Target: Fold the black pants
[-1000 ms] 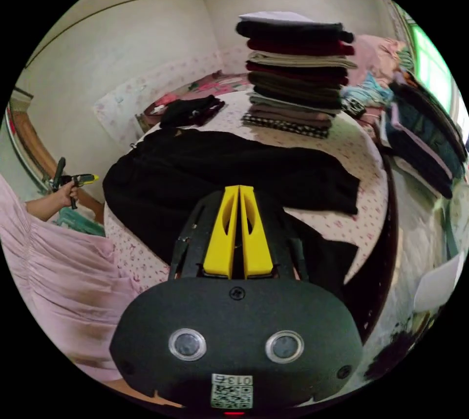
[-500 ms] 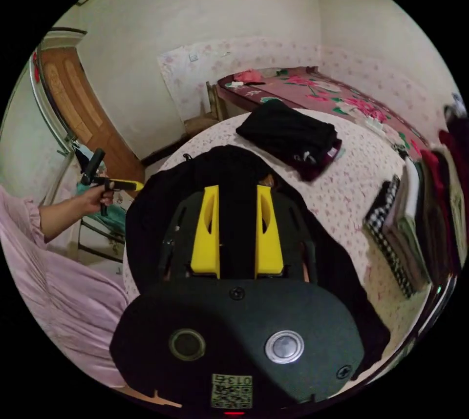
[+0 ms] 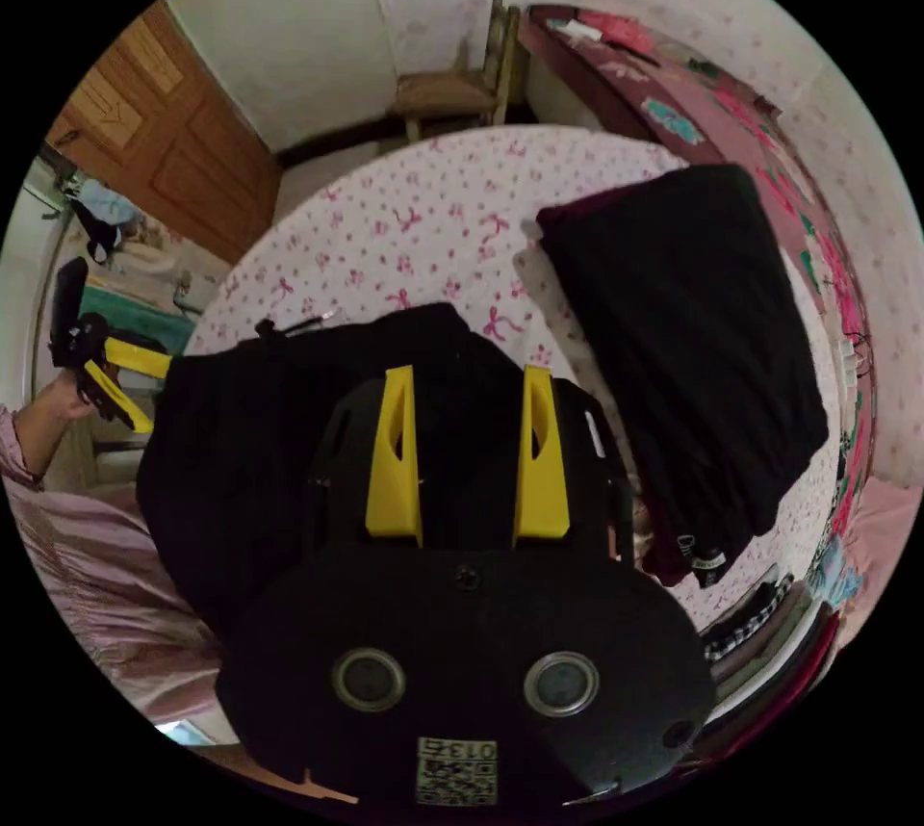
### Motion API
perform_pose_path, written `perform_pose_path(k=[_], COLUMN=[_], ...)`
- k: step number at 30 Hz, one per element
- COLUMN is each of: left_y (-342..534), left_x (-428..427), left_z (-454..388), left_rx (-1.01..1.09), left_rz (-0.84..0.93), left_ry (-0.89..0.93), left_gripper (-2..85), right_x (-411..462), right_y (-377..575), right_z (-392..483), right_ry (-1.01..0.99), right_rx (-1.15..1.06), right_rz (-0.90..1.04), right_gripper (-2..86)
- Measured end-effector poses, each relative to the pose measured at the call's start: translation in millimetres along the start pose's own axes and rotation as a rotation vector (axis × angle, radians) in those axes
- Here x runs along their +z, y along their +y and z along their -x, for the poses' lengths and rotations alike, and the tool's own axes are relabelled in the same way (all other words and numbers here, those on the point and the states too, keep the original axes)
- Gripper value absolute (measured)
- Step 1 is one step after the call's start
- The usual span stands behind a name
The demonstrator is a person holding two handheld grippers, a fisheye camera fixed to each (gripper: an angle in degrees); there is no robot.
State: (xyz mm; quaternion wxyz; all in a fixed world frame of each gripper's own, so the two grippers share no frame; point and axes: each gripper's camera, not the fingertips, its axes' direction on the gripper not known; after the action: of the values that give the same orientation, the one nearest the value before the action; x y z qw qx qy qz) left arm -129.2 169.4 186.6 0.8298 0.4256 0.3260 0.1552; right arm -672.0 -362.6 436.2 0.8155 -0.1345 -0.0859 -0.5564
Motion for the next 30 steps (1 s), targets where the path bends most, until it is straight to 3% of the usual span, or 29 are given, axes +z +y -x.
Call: perform_pose_path(k=[3,5,12,15,18,22,25,30], left_y=[-6.3,-8.7,0.4,13.4,30.1,31.6,32.8,48.7], left_x=[5.9,14.9,-16.1,-46.1,-65.4,-21.7,27.4,49.5], left_z=[6.7,2.9,-58.7,-96.4,-132.5,-117.2,-70.5,-53.0], left_rx=[-0.013,0.006,0.24,0.34,0.426,0.311,0.15,0.095], left_rz=[0.003,0.002,-0.171,-0.239,-0.317,-0.254,-0.12,-0.111], left_ry=[0.052,0.109,0.138,0.067,-0.126,-0.306,-0.334,-0.393], left_gripper=[13.8,7.7,2.7,2.4,2.6,4.1,5.2,5.5], right_x=[10.0,5.0,-88.8,-135.4,-159.7,-120.8,-69.8,-110.9], right_y=[4.7,11.9,58.0,73.0,70.8,36.4,24.4,117.8], right_z=[-12.6,-17.4,26.7,42.2,49.9,33.9,4.4,10.9], right_ry=[-0.094,-0.12,0.197,0.318,0.347,0.241,0.071,0.185], right_rx=[0.079,0.118,0.01,0.002,-0.015,0.017,0.136,0.237], right_rz=[-0.017,-0.036,-0.354,-0.516,-0.65,-0.544,-0.269,-0.406], right_gripper=[9.4,6.8,4.3,4.3,5.6,9.0,9.6,7.9])
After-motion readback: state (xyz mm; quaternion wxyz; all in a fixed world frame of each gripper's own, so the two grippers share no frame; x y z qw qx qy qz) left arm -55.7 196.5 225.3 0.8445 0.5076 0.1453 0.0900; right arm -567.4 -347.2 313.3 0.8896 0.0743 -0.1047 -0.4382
